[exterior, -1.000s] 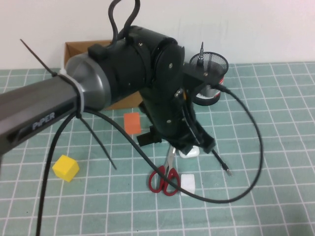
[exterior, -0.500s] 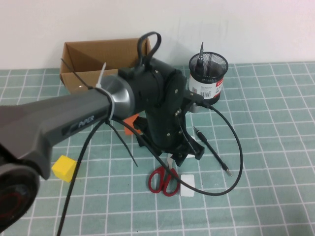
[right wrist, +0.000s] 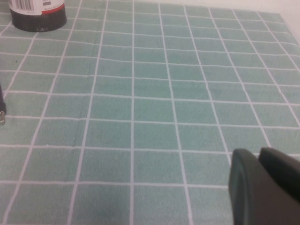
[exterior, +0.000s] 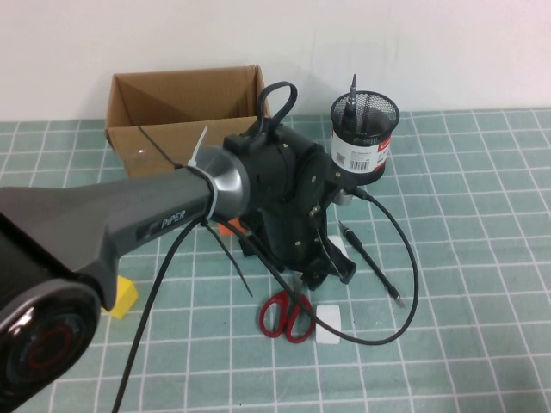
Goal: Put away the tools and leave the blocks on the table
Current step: Pick up the scissors from the table
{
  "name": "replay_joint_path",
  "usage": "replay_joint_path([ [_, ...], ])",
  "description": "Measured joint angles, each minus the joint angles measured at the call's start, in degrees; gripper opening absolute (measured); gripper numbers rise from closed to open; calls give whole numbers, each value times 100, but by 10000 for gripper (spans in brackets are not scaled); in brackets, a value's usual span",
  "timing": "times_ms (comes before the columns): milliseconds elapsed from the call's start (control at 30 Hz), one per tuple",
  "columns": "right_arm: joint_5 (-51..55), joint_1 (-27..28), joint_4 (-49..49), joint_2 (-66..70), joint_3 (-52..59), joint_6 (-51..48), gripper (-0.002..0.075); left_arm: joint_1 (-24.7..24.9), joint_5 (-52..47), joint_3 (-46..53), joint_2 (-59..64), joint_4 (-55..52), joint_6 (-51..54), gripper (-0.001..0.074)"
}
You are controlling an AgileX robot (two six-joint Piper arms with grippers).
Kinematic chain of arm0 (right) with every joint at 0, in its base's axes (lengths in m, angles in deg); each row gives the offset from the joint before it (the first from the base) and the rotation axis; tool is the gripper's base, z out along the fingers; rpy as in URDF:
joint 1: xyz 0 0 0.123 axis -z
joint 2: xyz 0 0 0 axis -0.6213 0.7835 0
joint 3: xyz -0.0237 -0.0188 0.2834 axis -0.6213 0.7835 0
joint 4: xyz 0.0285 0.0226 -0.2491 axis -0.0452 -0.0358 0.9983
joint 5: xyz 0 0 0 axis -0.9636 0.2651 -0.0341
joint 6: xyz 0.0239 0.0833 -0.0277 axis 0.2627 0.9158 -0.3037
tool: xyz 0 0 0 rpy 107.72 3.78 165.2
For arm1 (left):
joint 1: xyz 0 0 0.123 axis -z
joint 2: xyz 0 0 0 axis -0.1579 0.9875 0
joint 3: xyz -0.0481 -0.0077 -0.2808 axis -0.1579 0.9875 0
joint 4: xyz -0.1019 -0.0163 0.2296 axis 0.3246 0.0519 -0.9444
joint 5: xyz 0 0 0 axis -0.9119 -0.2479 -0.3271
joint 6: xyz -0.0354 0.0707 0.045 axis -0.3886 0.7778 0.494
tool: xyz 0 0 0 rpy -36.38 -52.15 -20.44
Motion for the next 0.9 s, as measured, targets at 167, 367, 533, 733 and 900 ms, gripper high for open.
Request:
replay_joint_path([
  [167,0,0,0,0,0,0,-7,0,-39,-45,43,-61,-171,337],
  [367,0,0,0,0,0,0,-7,0,-148,-56,43,-111,-367,178],
  [533,0,0,0,0,0,0,-7,0,-196,-56,43,-111,-380,82],
  [733,0,0,0,0,0,0,-7,79,-316,-45,-13,-159,-152,82],
  [900,0,0,0,0,0,0,-7,266,-1065,-34,-568,-424,236,82],
])
